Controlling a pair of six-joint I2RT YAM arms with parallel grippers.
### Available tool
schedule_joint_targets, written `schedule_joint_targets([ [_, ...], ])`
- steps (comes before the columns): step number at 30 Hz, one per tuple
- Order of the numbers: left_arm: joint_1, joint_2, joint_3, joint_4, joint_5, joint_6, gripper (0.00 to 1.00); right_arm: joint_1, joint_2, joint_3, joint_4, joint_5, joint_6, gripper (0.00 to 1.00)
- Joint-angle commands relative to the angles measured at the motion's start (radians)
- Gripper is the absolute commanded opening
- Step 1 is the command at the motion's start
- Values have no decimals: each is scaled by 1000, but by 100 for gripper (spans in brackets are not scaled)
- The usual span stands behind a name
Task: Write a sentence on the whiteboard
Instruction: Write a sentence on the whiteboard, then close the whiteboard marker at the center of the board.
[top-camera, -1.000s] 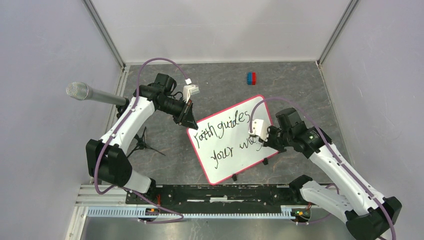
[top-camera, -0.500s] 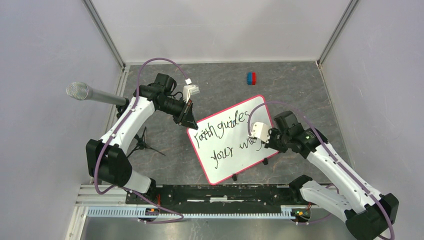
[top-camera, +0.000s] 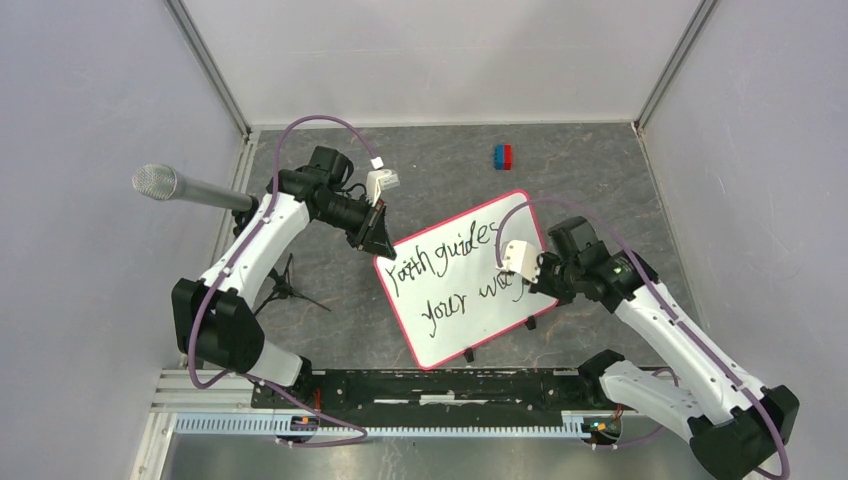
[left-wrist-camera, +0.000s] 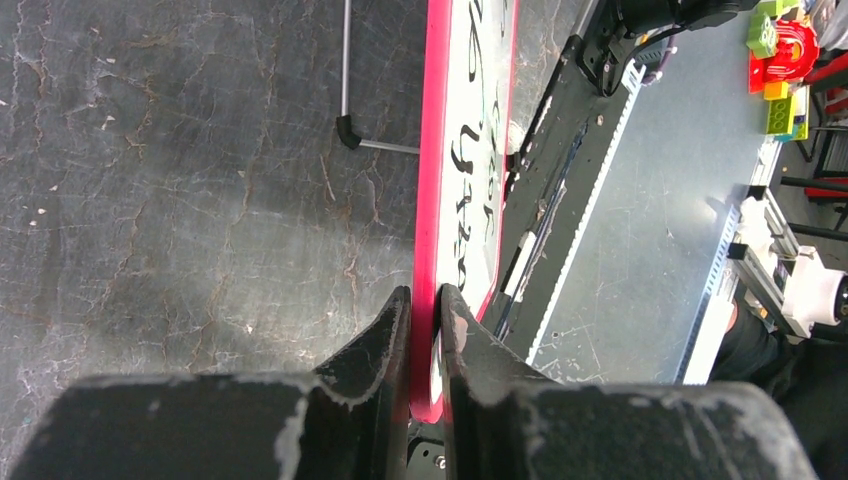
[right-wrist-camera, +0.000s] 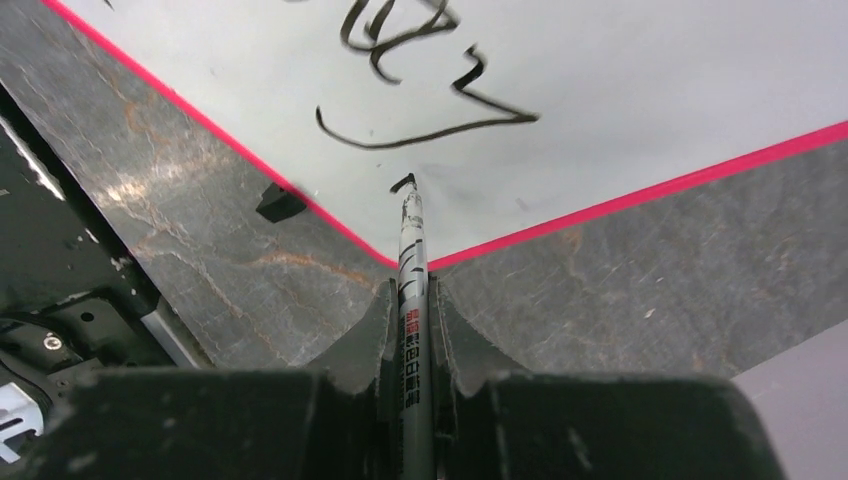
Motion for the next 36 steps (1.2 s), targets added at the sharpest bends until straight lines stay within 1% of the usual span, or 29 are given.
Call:
schedule_joint_targets([
  [1, -20, -16, 37, -20, -58, 20, 23, 3, -10, 147, -9, -102, 21, 0],
  [5, -19, -54, 54, 40, -91, -32, 43, 3, -18, 216, 11, -190, 90, 0],
  [8, -20, -66, 106, 49, -124, -53, 52, 1, -18, 250, 53, -220, 153, 0],
  [13, -19, -81, 208, 93, -199, -115, 60, -44, -12, 326, 139, -249, 245, 0],
  [16, -18, -90, 274, 146, -238, -159, 63, -112, 3, 375, 193, -277, 296, 0],
  [18, -20, -84, 319, 177, -237, -194, 64, -181, 29, 411, 210, -306, 321, 0],
  [23, -49, -48, 397, 278, -226, -257, 64, -428, 103, 490, 248, -445, 353, 0],
  [25, -109, -22, 419, 302, -254, -246, 64, -539, 139, 518, 249, -506, 351, 0],
  [28, -261, 33, 462, 310, -349, -188, 65, -700, 192, 538, 255, -614, 357, 0],
  [29, -307, 57, 483, 309, -356, -182, 64, -748, 204, 544, 259, -636, 361, 0],
  [32, -421, 155, 531, 309, -366, -169, 63, -854, 225, 542, 309, -685, 394, 0],
  [36, -622, 277, 556, 319, -433, -84, 63, -976, 243, 523, 393, -740, 458, 0],
])
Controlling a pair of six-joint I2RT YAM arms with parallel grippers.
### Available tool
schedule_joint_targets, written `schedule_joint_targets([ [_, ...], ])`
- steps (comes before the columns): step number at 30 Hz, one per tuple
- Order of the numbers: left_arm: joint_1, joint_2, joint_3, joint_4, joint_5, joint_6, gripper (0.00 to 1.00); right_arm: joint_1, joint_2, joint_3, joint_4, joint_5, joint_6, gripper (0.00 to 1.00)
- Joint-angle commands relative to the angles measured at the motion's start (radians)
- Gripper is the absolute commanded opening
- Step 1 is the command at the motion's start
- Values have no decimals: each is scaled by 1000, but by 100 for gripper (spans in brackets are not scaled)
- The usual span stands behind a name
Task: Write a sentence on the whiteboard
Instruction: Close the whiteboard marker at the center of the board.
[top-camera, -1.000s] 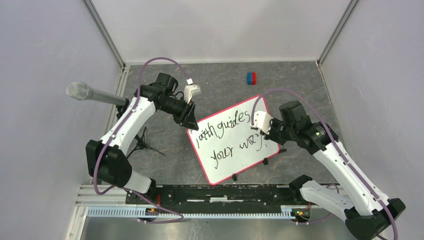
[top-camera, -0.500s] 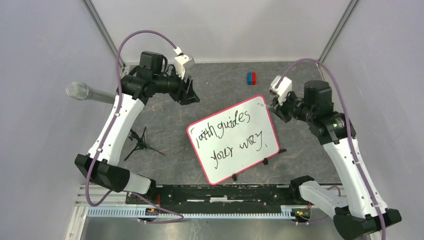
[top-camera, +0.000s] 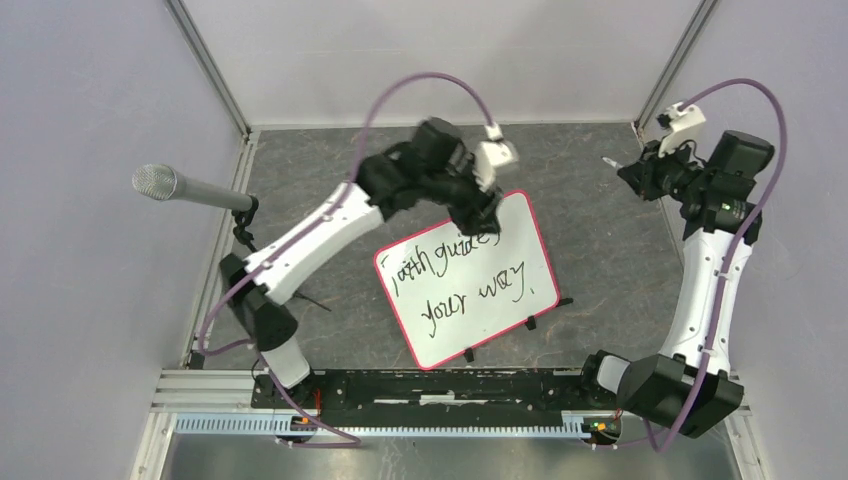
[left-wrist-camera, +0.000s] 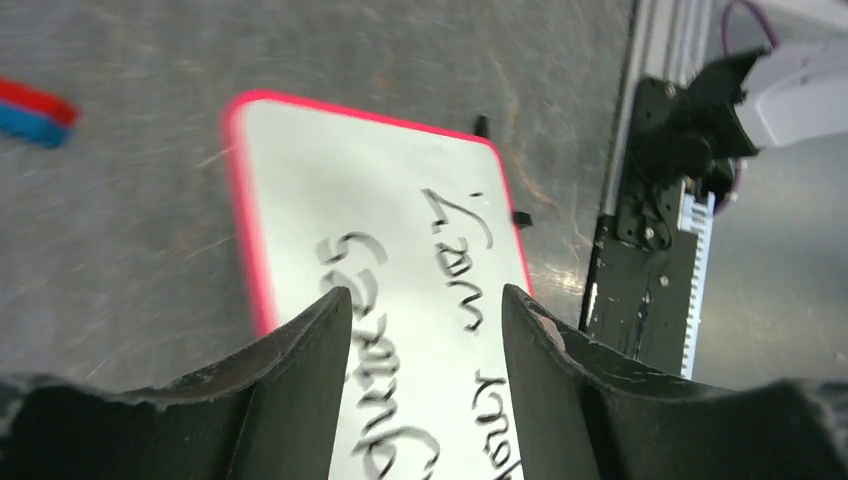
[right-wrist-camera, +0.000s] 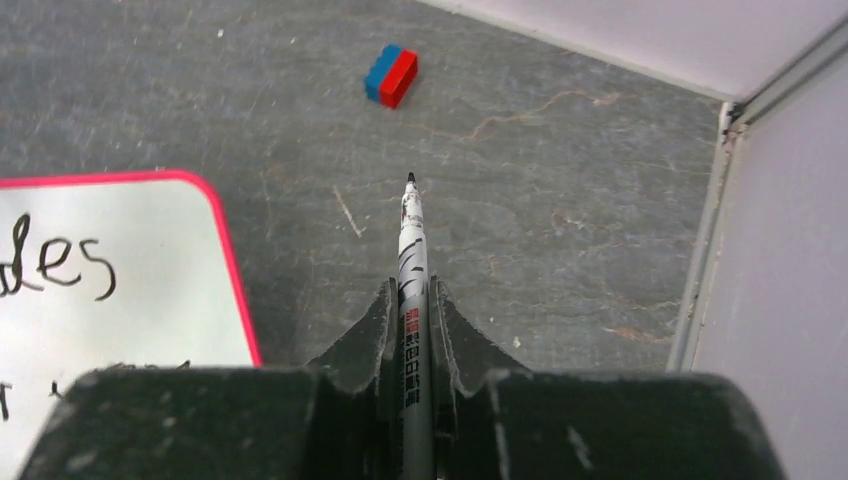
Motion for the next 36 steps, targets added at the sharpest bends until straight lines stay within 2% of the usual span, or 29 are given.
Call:
schedule_joint_targets([
  [1, -195, 132, 50, 24, -88, 130, 62, -102, 9, 24, 122, -137, 88, 0],
  [7, -343, 365, 166, 46, -72, 179, 55, -213, 58, 47, 170, -209, 141, 0],
  [11, -391, 527, 284, 113, -103, 138, 54, -240, 56, 33, 236, -240, 202, 0],
  [16, -424, 690, 433, 120, -143, 126, 51, -248, 52, 12, 269, -275, 233, 0],
  [25, -433, 810, 493, 150, -249, 172, 49, -249, 41, -22, 258, -299, 207, 0],
  [36, -433, 903, 541, 123, -268, 216, 45, -248, 27, -67, 336, -307, 272, 0],
])
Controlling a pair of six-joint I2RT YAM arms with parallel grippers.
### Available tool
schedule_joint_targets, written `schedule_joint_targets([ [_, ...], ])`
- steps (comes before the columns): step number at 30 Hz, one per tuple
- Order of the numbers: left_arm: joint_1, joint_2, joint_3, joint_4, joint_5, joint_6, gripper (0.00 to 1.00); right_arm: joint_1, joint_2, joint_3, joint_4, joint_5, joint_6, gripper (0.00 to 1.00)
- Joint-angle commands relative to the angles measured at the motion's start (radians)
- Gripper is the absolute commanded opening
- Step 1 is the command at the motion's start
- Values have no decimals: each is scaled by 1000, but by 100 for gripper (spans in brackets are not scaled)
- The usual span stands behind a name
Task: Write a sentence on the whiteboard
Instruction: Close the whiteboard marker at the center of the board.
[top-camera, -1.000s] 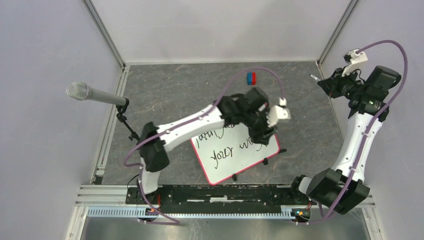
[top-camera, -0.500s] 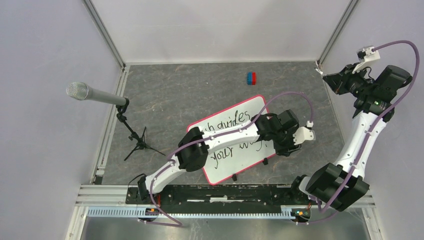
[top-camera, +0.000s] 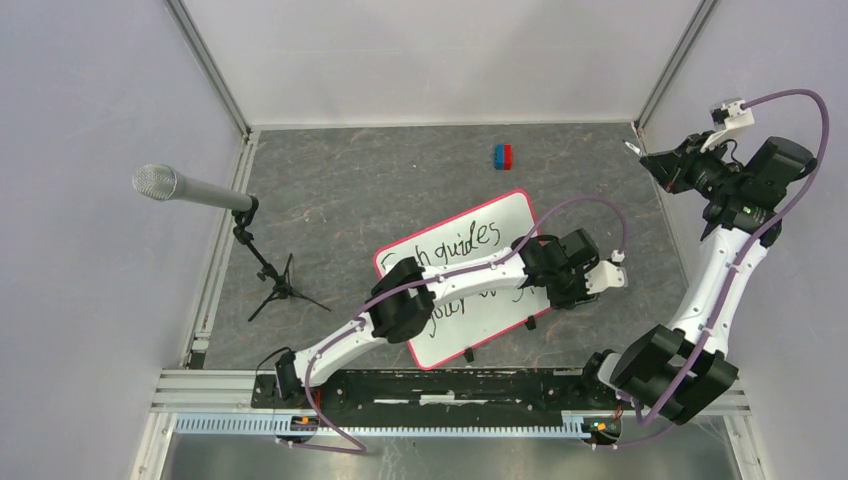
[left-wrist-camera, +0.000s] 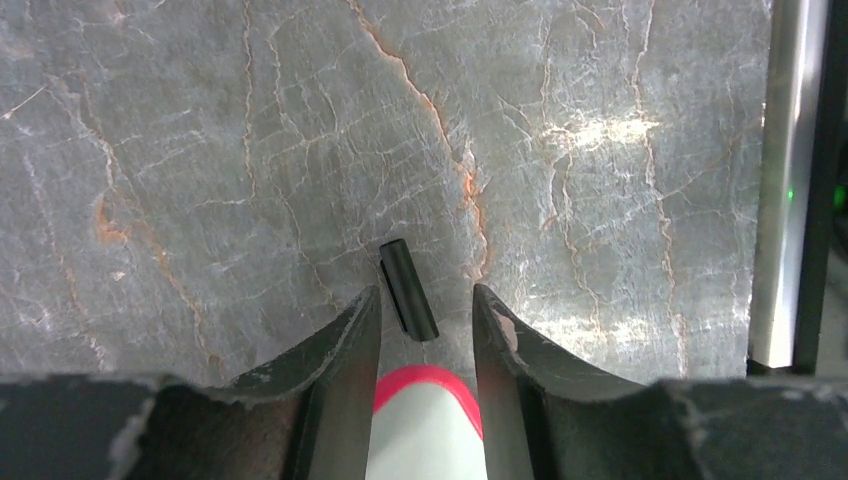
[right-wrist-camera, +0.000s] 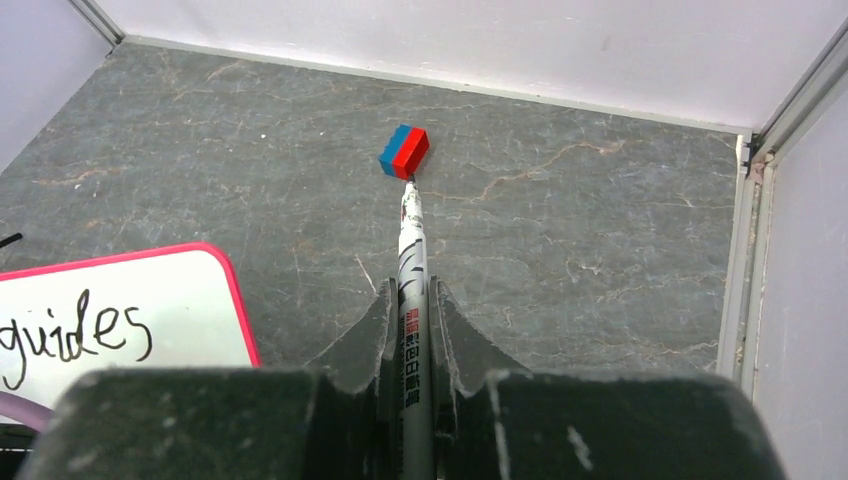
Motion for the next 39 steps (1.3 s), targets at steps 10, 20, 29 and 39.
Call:
schedule_joint_targets([
  [10, -7, 108, 121, -57, -2, 74, 40, -2, -25, -22, 56, -19, 11, 0],
  [20, -20, 129, 127, -145, 5, 112, 32, -3, -20, -33, 74, -20, 17, 0],
  [29, -47, 124, 100, -187, -42, 130, 36, -3, -23, -41, 96, -26, 35, 0],
  [39, -98, 141, 102, -195, -87, 132, 30, -3, -26, -38, 101, -24, 38, 0],
])
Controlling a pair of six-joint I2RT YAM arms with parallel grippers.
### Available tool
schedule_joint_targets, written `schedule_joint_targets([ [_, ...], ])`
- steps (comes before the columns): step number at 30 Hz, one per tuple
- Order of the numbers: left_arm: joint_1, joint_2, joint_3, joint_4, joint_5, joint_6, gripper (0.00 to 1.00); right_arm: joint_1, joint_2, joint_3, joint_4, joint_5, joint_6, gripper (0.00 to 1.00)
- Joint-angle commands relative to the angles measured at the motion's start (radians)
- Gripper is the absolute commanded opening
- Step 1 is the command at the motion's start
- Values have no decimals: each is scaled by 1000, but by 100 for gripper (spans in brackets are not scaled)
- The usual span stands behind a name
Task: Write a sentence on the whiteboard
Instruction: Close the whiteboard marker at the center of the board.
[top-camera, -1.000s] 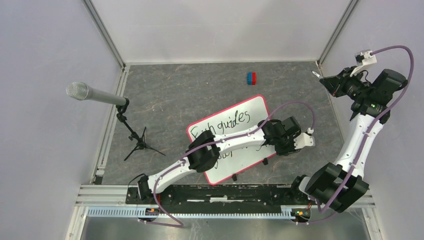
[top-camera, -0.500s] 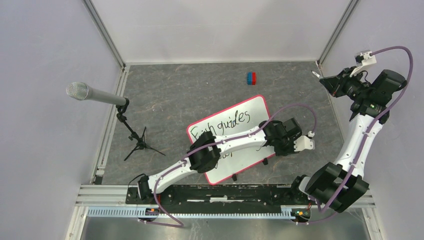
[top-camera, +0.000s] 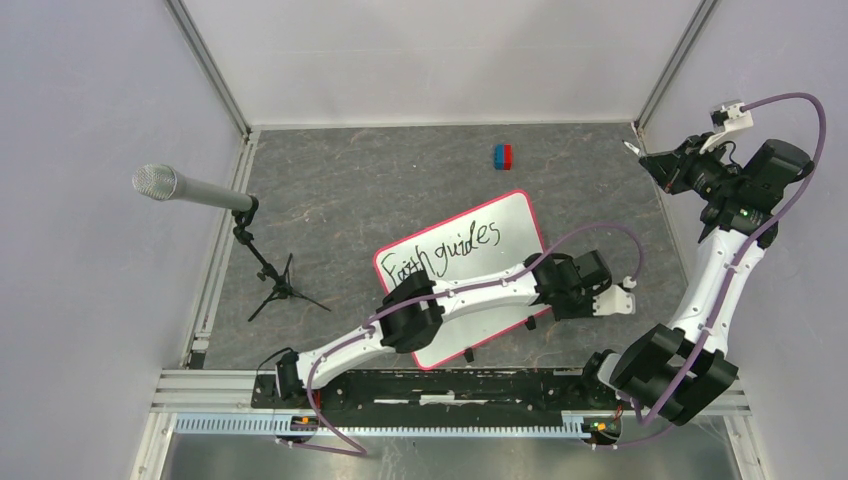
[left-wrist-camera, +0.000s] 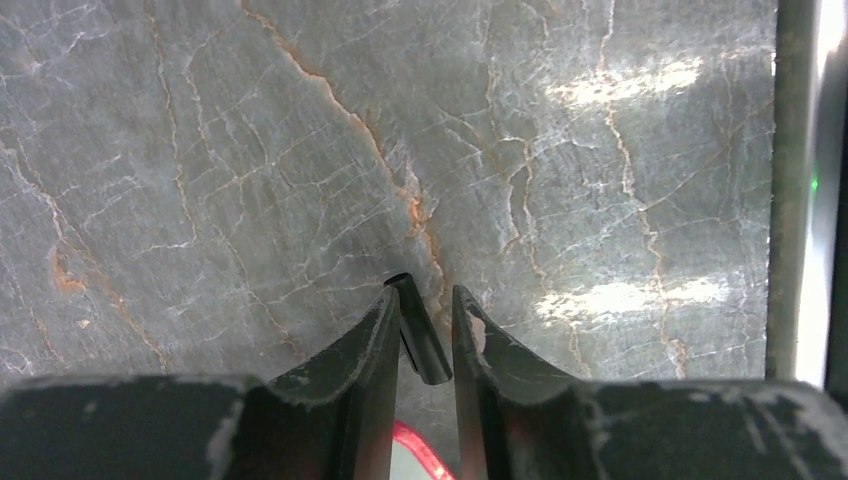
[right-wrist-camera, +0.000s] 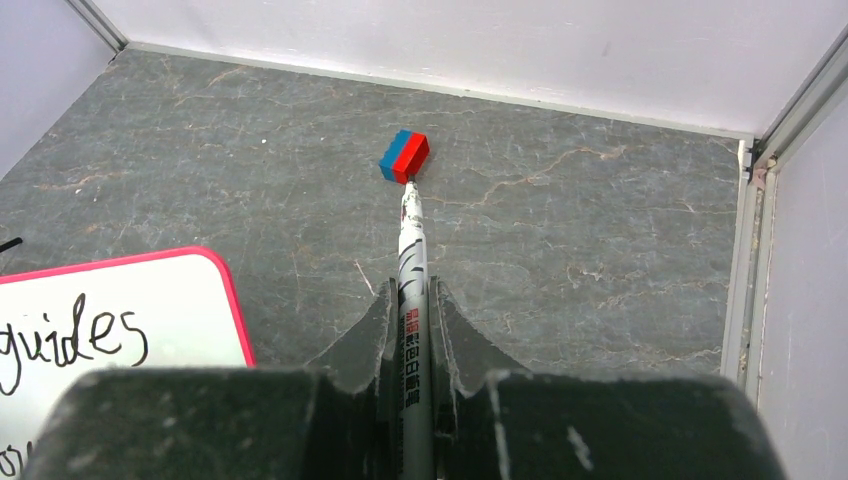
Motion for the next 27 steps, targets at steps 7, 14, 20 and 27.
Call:
schedule_joint_targets([
  [7, -45, 5, -18, -104, 0, 7, 30, -3, -21, -7, 44, -20, 14, 0],
  [14, -46, -37, -18, -59, -62, -13, 39, -3, -23, -8, 43, -23, 14, 0],
  [20, -42, -78, -30, -18, -82, -28, 39, -3, -28, -9, 41, -26, 16, 0],
  [27, -41, -99, -36, -34, -89, -21, 41, -3, -29, -8, 41, -27, 16, 0],
])
